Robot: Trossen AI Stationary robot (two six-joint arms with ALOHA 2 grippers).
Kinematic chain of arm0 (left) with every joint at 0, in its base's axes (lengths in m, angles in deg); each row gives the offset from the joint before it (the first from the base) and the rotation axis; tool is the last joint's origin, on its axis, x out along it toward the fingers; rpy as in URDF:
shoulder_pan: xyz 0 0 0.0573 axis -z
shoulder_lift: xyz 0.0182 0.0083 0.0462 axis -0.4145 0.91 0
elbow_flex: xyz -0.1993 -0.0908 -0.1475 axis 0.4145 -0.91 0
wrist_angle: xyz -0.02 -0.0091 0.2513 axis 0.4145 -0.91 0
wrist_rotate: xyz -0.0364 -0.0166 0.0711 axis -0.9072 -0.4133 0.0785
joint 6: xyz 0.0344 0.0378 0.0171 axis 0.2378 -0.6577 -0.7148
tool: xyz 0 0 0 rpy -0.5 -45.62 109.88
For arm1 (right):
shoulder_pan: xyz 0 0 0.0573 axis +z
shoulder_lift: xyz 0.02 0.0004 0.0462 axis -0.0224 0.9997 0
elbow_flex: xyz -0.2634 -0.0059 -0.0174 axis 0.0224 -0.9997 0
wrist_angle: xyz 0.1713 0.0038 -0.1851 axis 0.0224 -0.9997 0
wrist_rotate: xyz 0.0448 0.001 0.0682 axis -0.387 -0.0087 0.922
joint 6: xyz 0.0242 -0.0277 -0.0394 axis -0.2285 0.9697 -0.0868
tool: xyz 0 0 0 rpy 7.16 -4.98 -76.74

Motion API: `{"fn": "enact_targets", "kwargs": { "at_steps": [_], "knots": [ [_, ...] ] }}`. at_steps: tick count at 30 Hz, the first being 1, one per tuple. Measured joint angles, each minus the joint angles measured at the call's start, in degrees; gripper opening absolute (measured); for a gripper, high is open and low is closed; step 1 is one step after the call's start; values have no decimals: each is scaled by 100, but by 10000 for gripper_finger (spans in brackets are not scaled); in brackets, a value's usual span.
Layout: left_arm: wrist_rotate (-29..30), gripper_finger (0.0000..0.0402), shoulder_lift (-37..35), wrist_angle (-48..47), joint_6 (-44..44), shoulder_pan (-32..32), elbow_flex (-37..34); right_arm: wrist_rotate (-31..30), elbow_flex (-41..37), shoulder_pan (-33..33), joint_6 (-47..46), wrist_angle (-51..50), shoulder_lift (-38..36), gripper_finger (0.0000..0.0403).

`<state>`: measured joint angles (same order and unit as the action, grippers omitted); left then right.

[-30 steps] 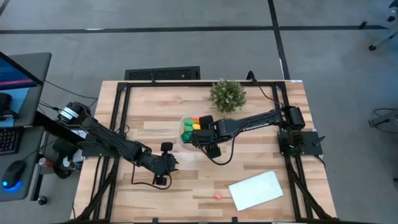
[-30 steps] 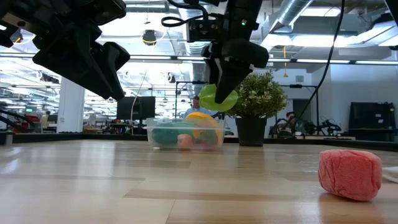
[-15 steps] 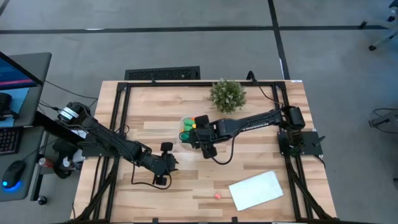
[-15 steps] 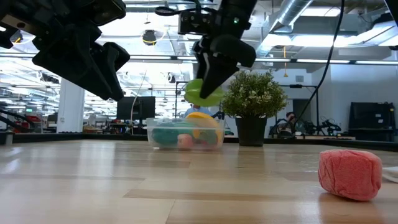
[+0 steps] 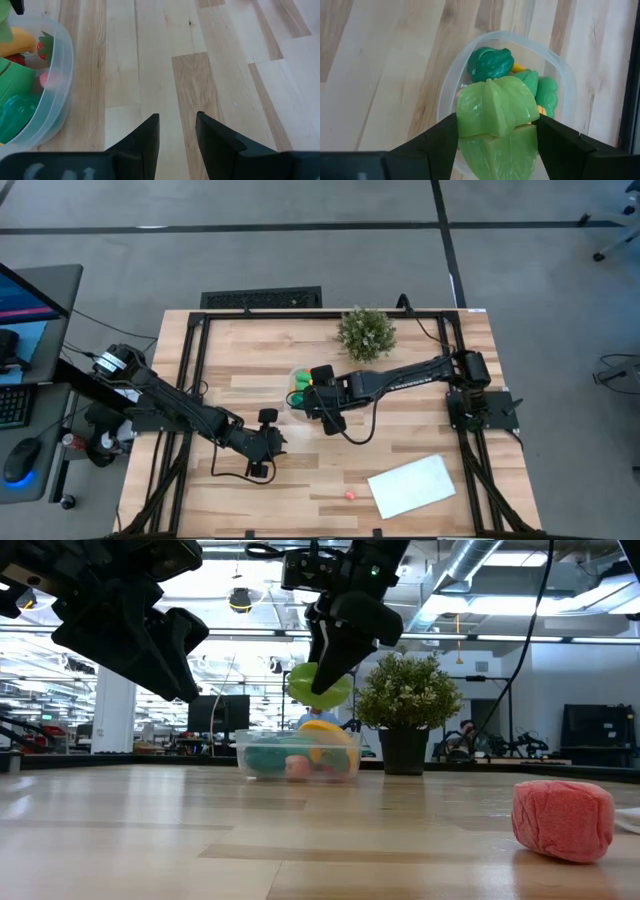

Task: Pick and placing Produce into tupperware
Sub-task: Put the green starfruit into the transparent container

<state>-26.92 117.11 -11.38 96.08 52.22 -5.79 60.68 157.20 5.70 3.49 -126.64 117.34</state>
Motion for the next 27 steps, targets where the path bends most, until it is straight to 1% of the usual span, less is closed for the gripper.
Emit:
{"fn": "enact_targets", "kwargs": {
  "at_steps": [10, 23, 27],
  "knots": [
    [0, 118, -1, 0, 1, 0, 0, 0, -1, -2, 1, 28, 0, 235],
    [-35, 118, -1, -2, 35, 2, 0, 12, -4, -112, 53, 476, 11, 235],
    [-35, 118, -1, -10, 35, 13, 0, 232, -106, -175, 48, 791, 11, 235]
  ]
}}
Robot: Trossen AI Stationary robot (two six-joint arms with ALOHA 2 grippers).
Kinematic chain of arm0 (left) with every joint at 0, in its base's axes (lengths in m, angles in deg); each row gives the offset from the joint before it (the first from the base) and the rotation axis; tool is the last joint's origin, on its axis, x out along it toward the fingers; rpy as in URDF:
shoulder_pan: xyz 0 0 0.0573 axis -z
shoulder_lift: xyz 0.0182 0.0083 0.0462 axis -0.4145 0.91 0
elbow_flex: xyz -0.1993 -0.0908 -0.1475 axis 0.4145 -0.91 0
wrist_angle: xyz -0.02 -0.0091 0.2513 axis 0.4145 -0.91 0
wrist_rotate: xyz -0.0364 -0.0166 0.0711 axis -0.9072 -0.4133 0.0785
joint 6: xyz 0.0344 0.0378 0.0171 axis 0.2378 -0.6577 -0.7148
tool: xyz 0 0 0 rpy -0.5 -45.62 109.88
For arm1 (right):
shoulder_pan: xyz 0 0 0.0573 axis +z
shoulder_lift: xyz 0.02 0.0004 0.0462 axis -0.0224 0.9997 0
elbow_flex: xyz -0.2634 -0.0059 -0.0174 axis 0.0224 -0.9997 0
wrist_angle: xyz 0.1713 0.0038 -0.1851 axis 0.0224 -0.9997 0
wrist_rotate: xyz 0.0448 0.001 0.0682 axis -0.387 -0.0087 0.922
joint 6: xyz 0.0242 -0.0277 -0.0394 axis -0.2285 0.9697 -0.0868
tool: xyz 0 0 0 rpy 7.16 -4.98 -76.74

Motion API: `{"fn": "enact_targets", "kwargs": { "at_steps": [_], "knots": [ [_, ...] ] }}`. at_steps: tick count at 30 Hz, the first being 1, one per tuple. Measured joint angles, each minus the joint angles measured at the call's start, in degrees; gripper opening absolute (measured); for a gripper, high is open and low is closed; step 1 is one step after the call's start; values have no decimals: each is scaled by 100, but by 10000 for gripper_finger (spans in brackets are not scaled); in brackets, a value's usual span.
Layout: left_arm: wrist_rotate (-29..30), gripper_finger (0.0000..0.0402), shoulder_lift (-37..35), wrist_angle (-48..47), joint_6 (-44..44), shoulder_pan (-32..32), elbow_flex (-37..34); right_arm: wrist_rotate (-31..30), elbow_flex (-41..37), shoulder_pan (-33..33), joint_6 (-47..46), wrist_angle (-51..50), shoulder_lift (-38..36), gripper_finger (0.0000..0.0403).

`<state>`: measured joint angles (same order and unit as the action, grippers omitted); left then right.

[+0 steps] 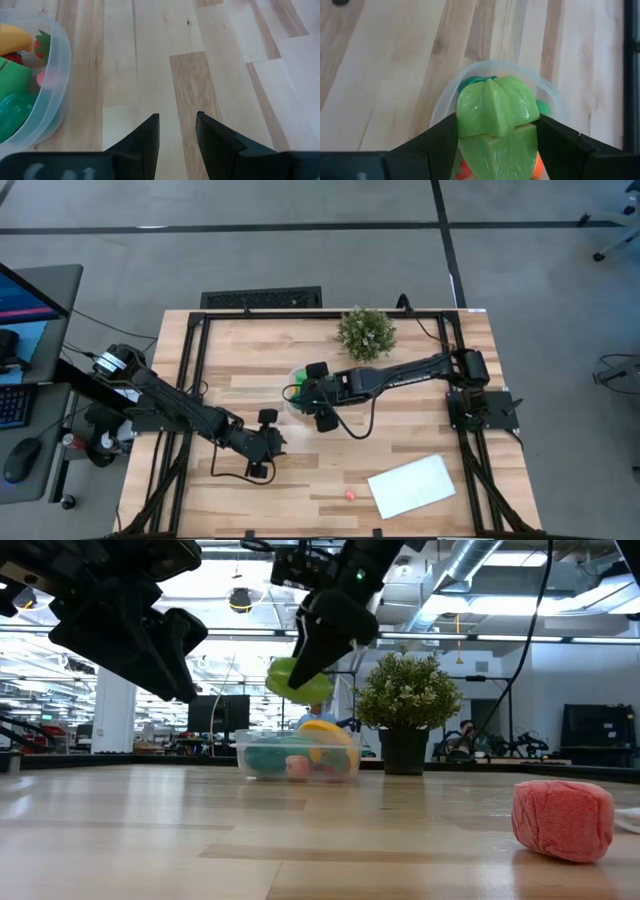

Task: Pick and placing Produce into tupperware
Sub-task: Put the green starfruit into the transparent container

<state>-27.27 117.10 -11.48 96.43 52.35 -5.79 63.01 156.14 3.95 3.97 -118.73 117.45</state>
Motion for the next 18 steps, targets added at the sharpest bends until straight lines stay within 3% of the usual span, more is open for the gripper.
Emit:
{"fn": "enact_targets", "kwargs": {
  "at_steps": [18],
  "knots": [
    [36, 118, 1, -87, 25, 107, 0, 69, -80, -122, -321, 54, 11, 235]
  ]
}}
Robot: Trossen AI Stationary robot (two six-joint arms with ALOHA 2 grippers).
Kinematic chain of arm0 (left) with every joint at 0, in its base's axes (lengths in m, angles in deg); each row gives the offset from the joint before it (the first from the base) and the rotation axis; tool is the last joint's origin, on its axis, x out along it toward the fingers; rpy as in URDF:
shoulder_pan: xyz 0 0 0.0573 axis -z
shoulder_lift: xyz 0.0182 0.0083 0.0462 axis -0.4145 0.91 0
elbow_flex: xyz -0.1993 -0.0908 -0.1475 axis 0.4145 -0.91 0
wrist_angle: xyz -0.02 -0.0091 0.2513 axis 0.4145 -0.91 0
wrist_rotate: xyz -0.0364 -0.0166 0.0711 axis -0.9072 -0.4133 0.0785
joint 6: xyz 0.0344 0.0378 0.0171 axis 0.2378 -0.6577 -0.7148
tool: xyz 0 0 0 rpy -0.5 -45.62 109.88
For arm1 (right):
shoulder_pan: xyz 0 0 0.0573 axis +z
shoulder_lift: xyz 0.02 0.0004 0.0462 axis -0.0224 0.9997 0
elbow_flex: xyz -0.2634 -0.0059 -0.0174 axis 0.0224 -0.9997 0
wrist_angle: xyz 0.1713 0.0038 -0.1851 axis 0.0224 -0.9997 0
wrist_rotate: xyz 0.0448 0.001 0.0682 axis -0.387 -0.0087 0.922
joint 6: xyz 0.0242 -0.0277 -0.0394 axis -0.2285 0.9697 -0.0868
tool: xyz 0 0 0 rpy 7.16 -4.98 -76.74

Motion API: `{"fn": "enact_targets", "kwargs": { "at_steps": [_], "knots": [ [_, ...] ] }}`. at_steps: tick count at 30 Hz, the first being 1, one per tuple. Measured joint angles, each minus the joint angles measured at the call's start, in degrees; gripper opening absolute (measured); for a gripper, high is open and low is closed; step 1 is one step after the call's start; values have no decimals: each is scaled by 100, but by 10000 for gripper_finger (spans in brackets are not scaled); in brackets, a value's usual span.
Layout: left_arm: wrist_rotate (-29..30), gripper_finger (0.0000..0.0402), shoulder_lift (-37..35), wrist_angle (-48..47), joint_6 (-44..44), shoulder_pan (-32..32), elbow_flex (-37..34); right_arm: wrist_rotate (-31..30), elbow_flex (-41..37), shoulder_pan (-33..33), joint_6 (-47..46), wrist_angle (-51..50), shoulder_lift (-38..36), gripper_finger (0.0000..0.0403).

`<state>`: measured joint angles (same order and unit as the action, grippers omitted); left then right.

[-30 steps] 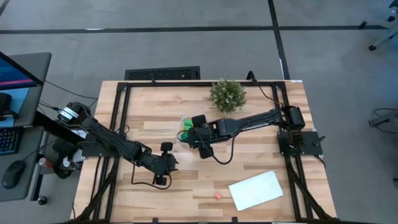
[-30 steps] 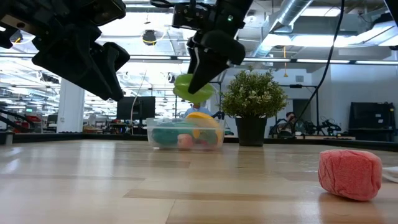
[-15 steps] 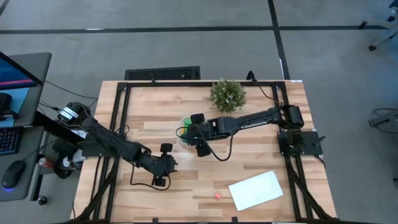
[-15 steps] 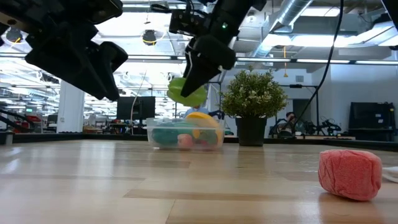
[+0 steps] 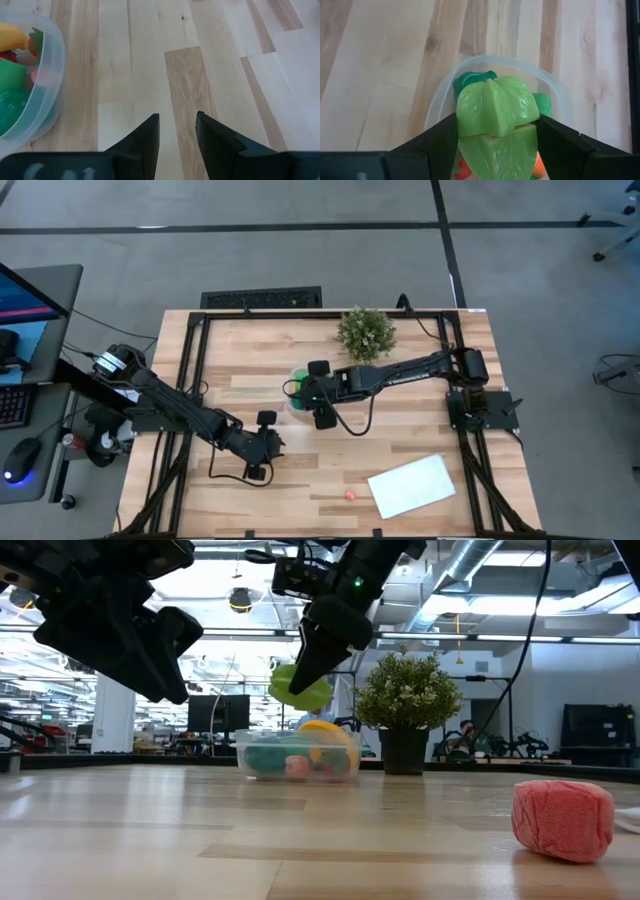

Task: Pick and placing Produce into tupperware
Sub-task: Put the green starfruit into the transparent container, then put the pink peach into the transparent container

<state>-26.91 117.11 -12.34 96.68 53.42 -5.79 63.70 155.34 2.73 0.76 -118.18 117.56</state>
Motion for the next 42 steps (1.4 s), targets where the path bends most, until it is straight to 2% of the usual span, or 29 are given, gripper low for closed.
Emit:
{"fn": "enact_targets", "kwargs": {
  "at_steps": [8, 28, 42],
  "knots": [
    [-3, 118, -1, -31, 36, 2, 0, -19, 26, -2, -41, -27, 374, 235],
    [3, 118, -1, -57, 73, 2, -2, 117, 7, -48, -305, -284, 365, 236],
    [5, 118, -1, -59, 75, 2, -2, 173, 7, -79, -290, -323, 365, 279]
  ]
}}
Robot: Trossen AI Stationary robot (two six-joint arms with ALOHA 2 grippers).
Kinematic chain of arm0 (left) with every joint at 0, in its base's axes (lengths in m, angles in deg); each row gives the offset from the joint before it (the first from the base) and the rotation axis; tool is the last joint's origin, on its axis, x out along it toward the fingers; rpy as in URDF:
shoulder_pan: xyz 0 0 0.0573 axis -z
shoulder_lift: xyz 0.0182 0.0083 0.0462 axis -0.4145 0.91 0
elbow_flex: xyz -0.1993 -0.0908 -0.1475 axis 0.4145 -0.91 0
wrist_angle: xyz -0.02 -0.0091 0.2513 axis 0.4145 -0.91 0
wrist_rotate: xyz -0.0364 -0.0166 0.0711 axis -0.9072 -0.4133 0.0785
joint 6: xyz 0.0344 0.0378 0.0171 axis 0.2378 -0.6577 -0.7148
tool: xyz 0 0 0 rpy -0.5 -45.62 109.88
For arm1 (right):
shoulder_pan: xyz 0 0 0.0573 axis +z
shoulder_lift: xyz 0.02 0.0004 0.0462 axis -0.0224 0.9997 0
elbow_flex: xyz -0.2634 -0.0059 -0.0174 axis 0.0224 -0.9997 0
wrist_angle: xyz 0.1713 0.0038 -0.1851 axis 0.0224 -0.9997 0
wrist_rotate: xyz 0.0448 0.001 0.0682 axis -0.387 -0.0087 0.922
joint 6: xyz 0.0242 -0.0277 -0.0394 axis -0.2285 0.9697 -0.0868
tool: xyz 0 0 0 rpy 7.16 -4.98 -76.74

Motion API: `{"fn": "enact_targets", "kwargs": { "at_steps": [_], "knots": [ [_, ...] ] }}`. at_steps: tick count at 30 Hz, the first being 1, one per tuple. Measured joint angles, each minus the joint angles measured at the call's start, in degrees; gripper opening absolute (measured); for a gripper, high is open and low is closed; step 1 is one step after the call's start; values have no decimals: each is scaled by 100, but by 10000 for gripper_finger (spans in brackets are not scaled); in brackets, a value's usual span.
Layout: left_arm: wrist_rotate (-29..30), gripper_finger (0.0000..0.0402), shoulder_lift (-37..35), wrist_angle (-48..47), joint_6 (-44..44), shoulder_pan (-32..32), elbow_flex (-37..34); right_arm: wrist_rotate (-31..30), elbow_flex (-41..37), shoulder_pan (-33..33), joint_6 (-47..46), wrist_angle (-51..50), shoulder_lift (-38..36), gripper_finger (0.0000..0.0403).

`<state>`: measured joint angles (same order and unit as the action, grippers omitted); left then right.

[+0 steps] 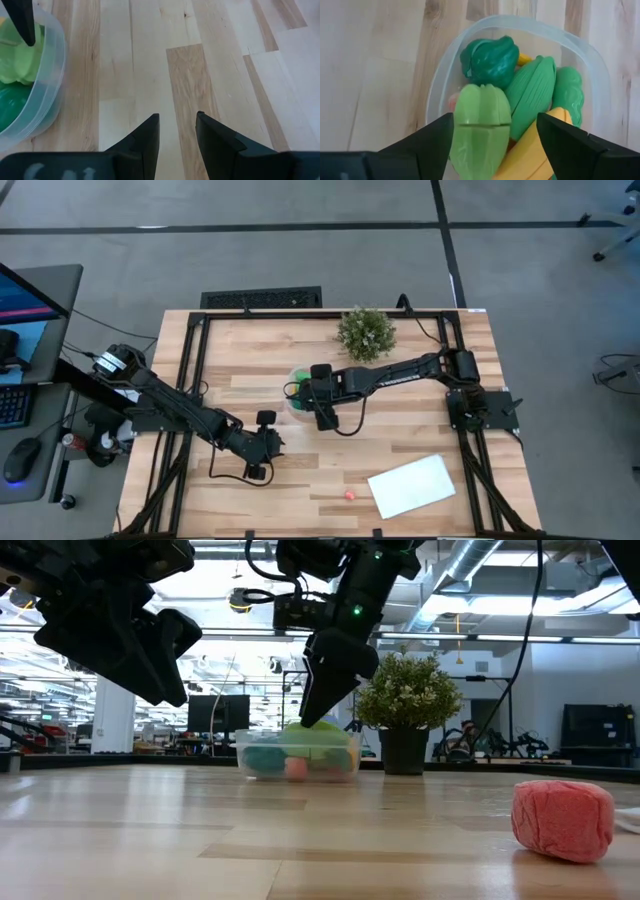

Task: Pick and placing Produce into tupperware
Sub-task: Put the pink peach into the transparent container

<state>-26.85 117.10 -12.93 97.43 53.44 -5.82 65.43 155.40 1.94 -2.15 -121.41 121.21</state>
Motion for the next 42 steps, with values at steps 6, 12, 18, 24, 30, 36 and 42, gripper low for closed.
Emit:
{"fn": "enact_targets", "kwargs": {
  "at_steps": [6, 12, 18, 24, 30, 36, 42],
  "knots": [
    [0, 118, 0, 0, 0, 0, 0, -25, 199, 80, 57, -365, -2, 282],
    [1, 118, 0, 0, -2, 0, 0, -44, 513, 267, 51, -790, -7, 282],
    [2, 118, 0, -114, 33, 0, 0, -39, 662, 596, -301, -1630, -11, 282],
    [2, 118, 0, -105, 38, 2, 0, -20, 662, 1086, -881, -2188, -11, 282],
    [0, 118, 0, -101, 39, 4, 0, -21, 662, 1713, -1272, -2187, -11, 282],
    [0, 118, 0, -87, 42, 4, 0, -64, 662, 2255, -1860, -2123, -11, 282],
    [0, 118, 0, -38, 44, 157, 0, -676, 660, 2828, -2506, -2101, -11, 282]
  ]
}}
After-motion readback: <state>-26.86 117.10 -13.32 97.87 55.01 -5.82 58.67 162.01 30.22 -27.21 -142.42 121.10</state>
